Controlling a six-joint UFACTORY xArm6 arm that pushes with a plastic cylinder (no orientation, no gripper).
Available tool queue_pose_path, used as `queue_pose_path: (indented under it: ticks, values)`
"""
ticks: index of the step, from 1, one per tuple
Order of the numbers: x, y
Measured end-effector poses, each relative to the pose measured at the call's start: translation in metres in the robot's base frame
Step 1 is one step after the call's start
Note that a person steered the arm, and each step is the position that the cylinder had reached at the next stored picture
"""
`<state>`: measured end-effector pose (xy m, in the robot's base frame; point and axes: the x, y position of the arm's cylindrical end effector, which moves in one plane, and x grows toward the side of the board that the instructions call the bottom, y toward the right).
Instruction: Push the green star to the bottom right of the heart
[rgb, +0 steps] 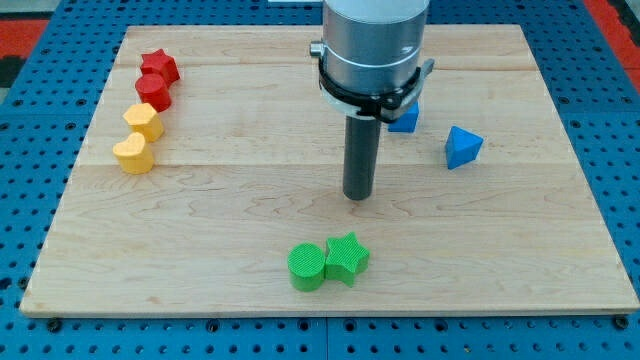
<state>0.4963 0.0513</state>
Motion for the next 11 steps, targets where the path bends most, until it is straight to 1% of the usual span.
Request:
queue_pose_path:
  ticks: [1,2,3,4,5,6,7,8,9,10,11]
  values:
    - [0.060,0.103]
    - [0.119,0.071]
    - [0.096,-0.010]
    - [0.048,-0.096]
    - [0.015,-0.179]
    - [0.025,-0.117]
    - [-0.002,-0.124]
    - [-0.002,-0.173]
    - [-0.002,-0.194]
    - [-0.029,-0.166]
    - [-0.045,-0.185]
